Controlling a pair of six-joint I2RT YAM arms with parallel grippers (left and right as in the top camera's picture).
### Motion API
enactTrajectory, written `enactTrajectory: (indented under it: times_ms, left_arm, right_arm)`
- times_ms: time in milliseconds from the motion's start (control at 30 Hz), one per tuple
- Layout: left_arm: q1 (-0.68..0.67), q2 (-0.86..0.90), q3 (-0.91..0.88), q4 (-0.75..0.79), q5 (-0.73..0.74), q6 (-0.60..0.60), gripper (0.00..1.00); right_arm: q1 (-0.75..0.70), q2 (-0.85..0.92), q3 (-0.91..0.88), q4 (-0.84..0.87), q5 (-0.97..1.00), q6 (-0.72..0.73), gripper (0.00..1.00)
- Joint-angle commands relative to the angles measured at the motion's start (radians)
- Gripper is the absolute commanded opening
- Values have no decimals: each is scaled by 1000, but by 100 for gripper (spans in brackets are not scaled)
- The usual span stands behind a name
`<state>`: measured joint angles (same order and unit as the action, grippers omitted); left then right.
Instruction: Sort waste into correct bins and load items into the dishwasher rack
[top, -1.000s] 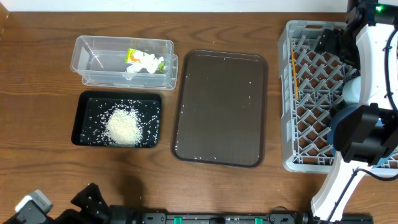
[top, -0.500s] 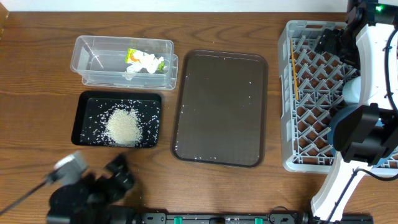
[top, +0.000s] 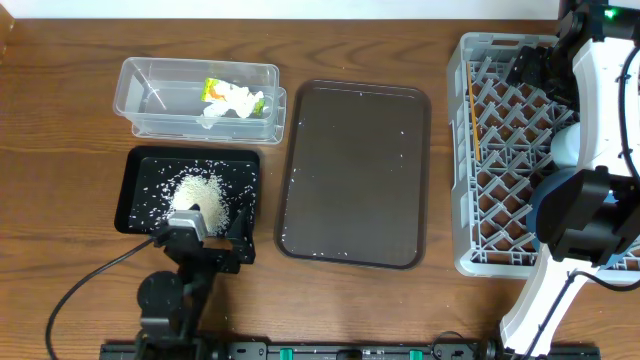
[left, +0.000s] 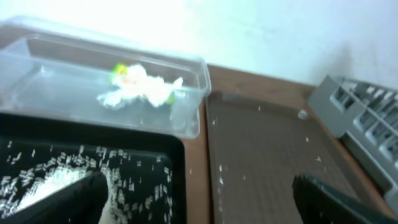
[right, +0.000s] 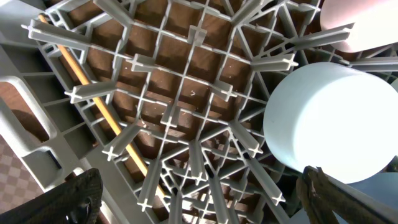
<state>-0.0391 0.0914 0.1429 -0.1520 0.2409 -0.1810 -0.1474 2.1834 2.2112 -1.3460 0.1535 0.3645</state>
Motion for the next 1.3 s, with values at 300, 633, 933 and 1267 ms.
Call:
enactTrajectory:
  times_ms: [300, 633, 933, 1267]
  left_arm:
    - [6, -90, -139, 90, -114, 36, 97]
    - [11, -89, -139, 86, -182, 50, 97]
    - [11, -87, -139, 86, -182, 50, 97]
    - [11, -87, -139, 86, -182, 50, 97]
  right_arm:
    - [-3, -37, 16, -1, 7, 17, 99]
    - [-3, -37, 16, -1, 7, 16, 99]
    - [-2, -37, 16, -1, 7, 16, 99]
    - [-2, -37, 16, -1, 7, 16, 99]
